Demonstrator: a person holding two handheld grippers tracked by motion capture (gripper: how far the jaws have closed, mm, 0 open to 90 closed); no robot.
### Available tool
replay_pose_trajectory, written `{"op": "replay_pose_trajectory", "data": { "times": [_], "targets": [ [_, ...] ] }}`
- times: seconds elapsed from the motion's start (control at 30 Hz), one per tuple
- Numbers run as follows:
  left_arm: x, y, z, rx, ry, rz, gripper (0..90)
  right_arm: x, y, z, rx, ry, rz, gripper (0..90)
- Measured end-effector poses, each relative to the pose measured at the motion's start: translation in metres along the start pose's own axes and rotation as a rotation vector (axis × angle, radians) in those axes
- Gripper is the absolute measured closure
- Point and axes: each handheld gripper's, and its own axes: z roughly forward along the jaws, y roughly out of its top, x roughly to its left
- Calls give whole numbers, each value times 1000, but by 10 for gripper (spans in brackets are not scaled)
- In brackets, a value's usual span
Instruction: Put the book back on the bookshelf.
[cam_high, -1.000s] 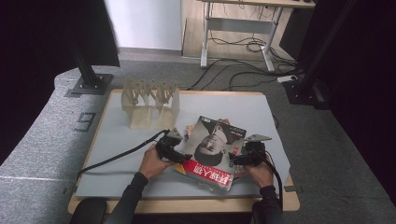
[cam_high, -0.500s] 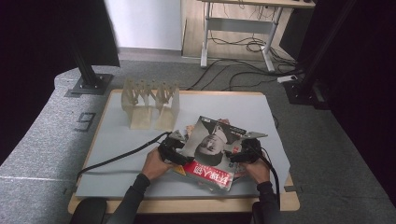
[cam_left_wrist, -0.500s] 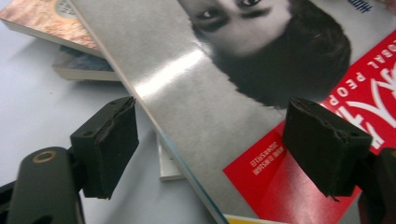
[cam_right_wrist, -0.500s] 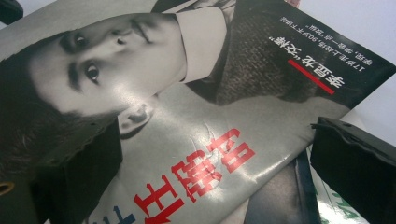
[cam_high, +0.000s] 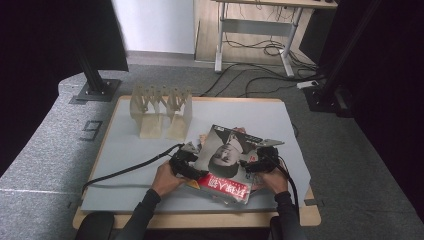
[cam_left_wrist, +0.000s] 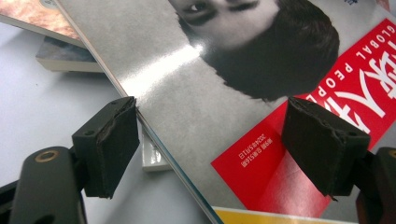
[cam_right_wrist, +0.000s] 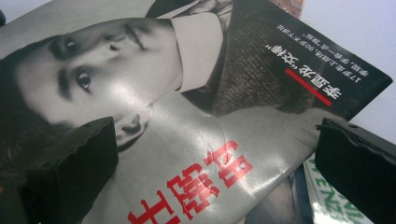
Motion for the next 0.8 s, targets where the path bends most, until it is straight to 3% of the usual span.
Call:
{"op": "replay_pose_trajectory", "data": {
  "times": [0.23,0.8],
  "targets": [
    [-6,-3,-1,9,-1,3,189,-2,7,6,4,-1,-25,0],
    [-23,-11,-3,11,-46,8,187,-6,21,21,8,-1,-16,0]
  ]
}}
